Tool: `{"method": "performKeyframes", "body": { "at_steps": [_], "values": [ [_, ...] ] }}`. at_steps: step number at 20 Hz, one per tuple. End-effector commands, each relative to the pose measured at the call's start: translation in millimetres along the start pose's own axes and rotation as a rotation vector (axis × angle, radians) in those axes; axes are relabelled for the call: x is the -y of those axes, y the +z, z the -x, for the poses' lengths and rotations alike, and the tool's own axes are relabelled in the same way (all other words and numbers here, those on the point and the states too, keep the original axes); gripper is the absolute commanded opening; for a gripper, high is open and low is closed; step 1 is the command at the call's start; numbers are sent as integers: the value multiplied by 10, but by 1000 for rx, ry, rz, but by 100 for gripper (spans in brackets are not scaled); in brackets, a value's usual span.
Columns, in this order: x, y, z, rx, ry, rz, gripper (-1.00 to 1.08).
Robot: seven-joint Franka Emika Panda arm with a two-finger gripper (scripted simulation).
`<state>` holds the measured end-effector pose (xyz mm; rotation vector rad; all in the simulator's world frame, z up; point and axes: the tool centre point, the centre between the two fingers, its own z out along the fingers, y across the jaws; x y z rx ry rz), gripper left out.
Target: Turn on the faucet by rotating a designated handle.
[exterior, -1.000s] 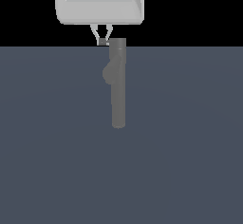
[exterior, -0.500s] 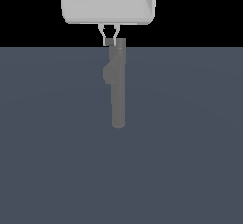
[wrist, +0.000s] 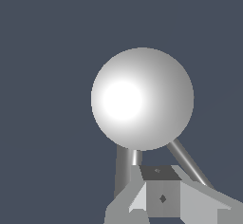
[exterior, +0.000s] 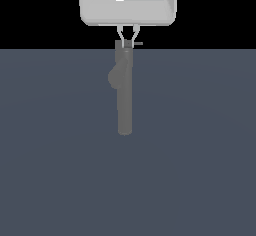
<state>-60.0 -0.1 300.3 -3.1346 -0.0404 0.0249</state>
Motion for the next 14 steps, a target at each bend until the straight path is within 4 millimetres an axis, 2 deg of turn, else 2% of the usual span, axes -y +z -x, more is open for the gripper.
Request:
{"method": "performKeyframes", "body": {
  "at_steps": [1,14],
  "values": [
    [-1,0,0,0,0,0,-100],
    [-385,-12,-420,-12,41,5,-100]
  ]
}}
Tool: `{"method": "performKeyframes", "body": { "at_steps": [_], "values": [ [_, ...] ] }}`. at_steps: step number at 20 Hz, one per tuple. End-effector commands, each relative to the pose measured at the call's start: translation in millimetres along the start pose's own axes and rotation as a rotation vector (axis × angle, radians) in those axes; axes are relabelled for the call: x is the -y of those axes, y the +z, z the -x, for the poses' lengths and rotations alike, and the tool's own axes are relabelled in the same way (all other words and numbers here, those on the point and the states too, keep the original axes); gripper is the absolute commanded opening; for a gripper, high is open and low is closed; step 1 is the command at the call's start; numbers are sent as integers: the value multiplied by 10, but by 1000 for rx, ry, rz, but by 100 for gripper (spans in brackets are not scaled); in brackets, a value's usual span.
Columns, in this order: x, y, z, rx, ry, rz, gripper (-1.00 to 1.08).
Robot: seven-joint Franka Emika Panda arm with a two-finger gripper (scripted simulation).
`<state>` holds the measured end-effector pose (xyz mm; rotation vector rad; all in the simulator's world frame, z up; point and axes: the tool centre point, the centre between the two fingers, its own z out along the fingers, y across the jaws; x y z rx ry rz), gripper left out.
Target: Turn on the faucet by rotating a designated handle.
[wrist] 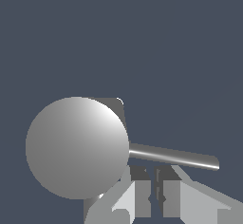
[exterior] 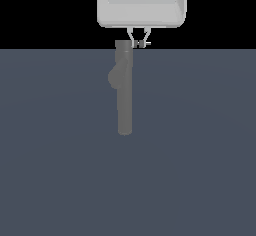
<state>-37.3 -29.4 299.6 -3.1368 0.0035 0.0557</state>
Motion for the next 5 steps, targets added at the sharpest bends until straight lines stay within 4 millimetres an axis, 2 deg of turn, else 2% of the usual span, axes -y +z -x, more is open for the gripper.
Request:
{"method": "performKeyframes", "body": {
  "at_steps": [1,5],
  "values": [
    [-109,-19,-234,-32,16,3,-100],
    [-193,-25,-327,-35,25,4,-100]
  ]
}}
